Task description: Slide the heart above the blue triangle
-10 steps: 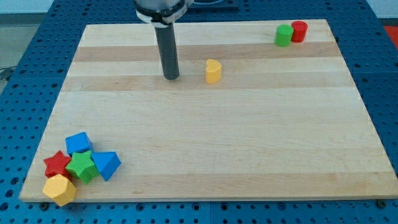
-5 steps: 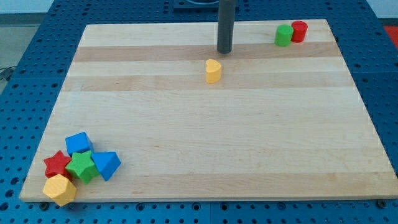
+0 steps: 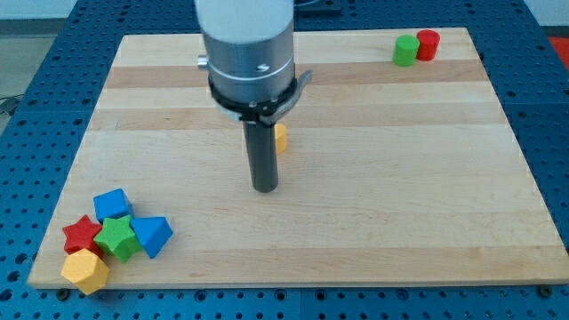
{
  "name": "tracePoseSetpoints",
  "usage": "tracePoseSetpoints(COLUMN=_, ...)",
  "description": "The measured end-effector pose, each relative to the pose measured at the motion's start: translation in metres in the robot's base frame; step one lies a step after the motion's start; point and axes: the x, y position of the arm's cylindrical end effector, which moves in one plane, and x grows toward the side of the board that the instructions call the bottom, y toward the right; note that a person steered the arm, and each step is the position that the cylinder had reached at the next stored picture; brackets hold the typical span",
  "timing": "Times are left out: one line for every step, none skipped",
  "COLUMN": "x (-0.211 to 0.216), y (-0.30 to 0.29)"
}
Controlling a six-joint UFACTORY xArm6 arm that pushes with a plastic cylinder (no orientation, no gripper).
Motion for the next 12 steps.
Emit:
tracePoseSetpoints(x=-0.006, y=0.062)
tracePoseSetpoints(x=-0.070, y=0.094)
tracePoseSetpoints(x=-0.127, y=0.050)
tracePoseSetpoints(x=-0.138, y=0.032)
tracePoseSetpoints(x=-0.132, y=0.026)
tracePoseSetpoints(x=-0.101, y=0.022)
tracePoseSetpoints(x=-0.058, y=0.022)
tracePoseSetpoints(x=-0.039, y=0.015)
tracePoseSetpoints(x=-0.018, y=-0.017)
tracePoseSetpoints(x=-0.006, y=-0.036)
tracePoseSetpoints(x=-0.013, y=-0.027)
tracePoseSetpoints(x=-0.036, y=0.027)
